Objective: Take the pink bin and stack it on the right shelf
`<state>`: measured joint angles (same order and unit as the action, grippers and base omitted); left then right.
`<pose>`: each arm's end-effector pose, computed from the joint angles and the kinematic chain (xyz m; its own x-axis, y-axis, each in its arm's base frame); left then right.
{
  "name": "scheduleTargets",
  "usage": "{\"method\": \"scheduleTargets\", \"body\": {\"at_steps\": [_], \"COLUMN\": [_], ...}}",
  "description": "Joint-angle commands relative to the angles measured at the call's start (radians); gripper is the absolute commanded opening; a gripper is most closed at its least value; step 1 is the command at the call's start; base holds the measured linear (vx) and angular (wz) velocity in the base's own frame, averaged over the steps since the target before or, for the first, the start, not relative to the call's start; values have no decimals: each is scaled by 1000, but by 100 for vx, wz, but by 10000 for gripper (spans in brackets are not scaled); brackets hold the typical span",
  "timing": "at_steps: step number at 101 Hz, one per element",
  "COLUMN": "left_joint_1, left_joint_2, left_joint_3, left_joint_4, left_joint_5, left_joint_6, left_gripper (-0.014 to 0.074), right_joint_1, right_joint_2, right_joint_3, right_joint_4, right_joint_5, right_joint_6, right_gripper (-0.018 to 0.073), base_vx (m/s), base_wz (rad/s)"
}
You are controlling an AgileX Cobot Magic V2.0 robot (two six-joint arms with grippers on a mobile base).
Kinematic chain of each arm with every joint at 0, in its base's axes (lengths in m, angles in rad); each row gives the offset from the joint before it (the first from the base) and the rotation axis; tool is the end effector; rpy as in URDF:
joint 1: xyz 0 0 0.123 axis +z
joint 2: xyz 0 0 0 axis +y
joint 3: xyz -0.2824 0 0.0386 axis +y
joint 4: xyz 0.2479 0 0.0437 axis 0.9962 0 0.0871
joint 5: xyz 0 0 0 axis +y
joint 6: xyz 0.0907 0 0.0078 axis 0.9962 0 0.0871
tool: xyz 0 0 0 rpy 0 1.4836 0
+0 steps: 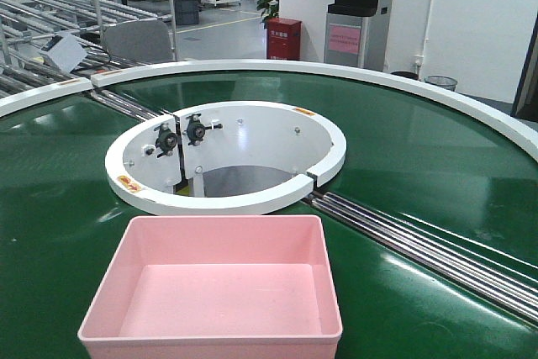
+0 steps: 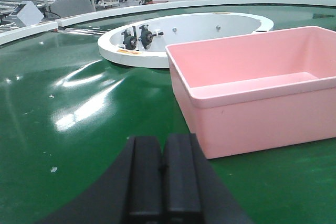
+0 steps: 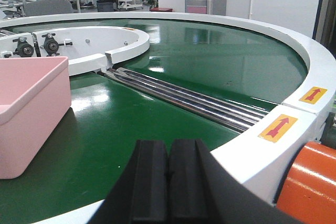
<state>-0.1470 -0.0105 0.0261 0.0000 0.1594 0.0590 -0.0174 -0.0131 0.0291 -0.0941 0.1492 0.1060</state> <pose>0.0558 -0.0083 0.1903 -0.0780 0.0712 -0.9944 0.1513 0.9867 0.0587 0.0564 -0.0023 0.1905 -0.0769 0.0143 -0.9969 0.0323 0.9994 0.0118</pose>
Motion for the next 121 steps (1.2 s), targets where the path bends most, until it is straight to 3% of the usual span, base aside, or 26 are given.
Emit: {"method": "scheduleTargets", "body": {"at_steps": [1, 90, 112, 121], "left_joint_1": [-1, -1, -1, -1], "left_joint_2": [-15, -15, -15, -15], "left_joint_3": [17, 17, 15, 14], "left_joint_4": [0, 0, 0, -8], "left_joint_5": [-84, -84, -189, -293], "left_joint_6": [-8, -8, -8, -13], "left_gripper": [-8, -8, -8, -8], "right_joint_1": [-5, -5, -5, -5], "right_joint_2": [-11, -11, -11, -11], "right_joint_3": [3, 3, 3, 3], "right_joint_4": [-5, -5, -5, -8], "right_joint_5": [-78, -79, -99, -205], "right_joint_6": [-5, -5, -7, -17], "right_gripper": [-11, -11, -11, -11], "base_vx": [0, 0, 0, 0], "base_wz": [0, 0, 0, 0]}}
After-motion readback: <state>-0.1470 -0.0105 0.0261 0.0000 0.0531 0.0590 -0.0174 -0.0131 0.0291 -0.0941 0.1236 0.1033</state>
